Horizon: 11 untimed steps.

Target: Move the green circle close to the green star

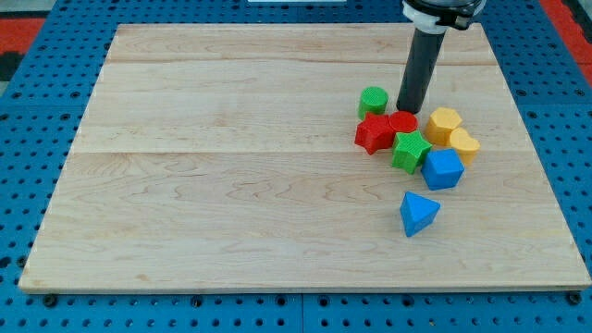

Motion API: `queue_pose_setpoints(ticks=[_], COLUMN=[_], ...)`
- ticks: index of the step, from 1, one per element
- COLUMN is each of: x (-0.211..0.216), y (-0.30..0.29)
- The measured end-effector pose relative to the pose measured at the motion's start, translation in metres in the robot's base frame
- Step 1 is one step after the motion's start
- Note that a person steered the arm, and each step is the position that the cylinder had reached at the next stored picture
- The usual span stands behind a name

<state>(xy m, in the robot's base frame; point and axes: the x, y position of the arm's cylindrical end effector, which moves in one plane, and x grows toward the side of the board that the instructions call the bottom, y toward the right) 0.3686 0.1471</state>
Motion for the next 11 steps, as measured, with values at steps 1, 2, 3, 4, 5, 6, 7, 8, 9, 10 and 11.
queue_pose_setpoints(ticks=[1,2,3,4,5,6,7,8,9,10,11], x=[-0.014,-0.014,-0.013,0.028,0.039,0.033,0.066,0.080,0.115,0.134,0.120], y=[-0.016,-0.057,-0.108,-0.136,-0.147,-0.190,-0.163,-0.119,-0.163,-0.145,-0.106])
